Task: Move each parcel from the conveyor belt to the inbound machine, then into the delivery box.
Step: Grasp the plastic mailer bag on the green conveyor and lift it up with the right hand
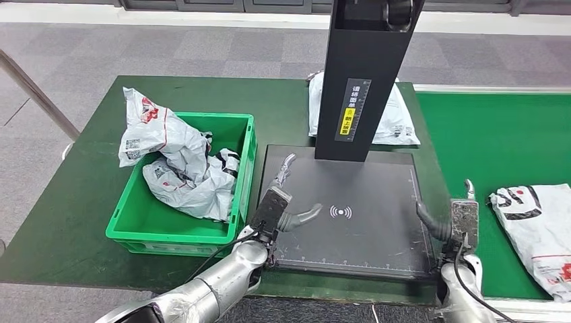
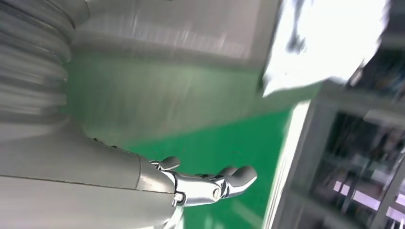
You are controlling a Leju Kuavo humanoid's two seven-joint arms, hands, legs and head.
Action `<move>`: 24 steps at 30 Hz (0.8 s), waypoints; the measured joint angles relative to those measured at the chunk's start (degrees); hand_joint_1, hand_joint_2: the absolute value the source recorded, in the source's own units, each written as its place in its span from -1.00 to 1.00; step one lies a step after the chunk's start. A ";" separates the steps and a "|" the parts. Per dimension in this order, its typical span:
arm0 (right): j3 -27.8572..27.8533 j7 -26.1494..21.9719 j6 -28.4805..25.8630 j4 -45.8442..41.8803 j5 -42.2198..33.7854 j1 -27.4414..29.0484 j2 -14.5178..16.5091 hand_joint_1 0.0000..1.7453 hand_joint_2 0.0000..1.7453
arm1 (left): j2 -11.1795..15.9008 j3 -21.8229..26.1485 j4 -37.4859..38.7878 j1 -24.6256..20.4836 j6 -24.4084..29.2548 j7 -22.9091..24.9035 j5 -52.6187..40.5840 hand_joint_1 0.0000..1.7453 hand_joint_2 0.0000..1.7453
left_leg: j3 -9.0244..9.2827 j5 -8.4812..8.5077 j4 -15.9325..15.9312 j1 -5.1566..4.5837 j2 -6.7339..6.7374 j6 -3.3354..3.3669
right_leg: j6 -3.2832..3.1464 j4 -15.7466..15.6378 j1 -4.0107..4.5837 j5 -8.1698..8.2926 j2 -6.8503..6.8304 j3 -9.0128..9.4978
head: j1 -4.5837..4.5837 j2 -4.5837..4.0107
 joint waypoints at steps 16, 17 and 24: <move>-16.91 17.95 -9.92 21.43 33.79 -5.74 -9.70 -1.00 1.00 | 0.00 2.06 0.02 1.14 -1.19 -0.03 -5.32 -1.00 1.00 | -0.05 -0.02 0.00 -0.11 -0.08 0.04 | 0.02 0.00 -0.10 0.00 -0.06 0.01 | 0.01 0.00; -18.00 18.58 -9.93 21.98 34.78 -5.87 -9.92 -1.00 1.00 | 0.00 2.22 -0.01 1.18 -1.26 -0.03 -5.37 -1.00 1.00 | -0.04 -0.02 0.00 -0.11 -0.07 0.04 | 0.02 0.00 -0.10 0.00 -0.04 0.01 | 0.00 0.00; -24.28 30.85 -5.68 26.68 45.23 -6.94 -11.30 -1.00 1.00 | 0.00 2.82 -0.19 1.30 -1.76 -0.05 -5.78 -1.00 1.00 | -0.04 -0.02 0.00 -0.11 -0.07 0.05 | 0.02 0.00 -0.10 -0.01 -0.05 0.01 | 0.01 0.00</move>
